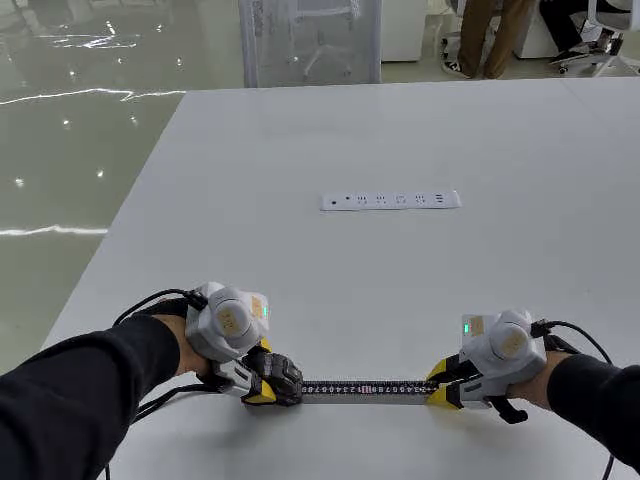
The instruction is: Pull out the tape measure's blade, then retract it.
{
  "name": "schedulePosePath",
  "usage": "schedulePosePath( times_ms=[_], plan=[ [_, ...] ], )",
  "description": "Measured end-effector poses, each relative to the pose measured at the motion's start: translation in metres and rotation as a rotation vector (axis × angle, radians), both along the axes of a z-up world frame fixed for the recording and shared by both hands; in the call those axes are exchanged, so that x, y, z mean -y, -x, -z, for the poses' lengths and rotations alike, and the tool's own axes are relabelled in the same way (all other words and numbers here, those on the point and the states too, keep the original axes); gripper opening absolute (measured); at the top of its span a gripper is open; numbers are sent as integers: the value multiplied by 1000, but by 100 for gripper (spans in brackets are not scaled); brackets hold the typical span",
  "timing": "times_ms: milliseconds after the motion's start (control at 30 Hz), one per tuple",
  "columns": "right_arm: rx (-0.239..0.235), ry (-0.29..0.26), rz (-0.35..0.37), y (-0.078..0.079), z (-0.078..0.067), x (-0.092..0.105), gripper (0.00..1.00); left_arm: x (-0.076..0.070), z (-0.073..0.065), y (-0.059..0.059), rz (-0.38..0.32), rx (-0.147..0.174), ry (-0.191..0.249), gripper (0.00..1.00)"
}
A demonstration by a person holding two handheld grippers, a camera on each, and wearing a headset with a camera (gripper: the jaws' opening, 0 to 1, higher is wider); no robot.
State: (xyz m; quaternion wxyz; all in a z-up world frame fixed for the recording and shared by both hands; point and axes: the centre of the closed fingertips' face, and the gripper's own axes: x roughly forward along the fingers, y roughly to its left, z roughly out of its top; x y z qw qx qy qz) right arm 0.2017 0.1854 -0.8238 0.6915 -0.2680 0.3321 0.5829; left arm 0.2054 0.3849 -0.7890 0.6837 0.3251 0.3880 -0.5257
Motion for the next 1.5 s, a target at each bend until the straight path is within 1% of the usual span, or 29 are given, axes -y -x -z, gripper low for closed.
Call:
schedulePosePath(
  times_ms=[600,1500],
  plan=[
    [-11,6,18,2,1,16,10,0,0,0,1,-1,-1,31],
    [-8,30,34,3,0,39,11,0,0,0,-1,1,0,31]
  ],
)
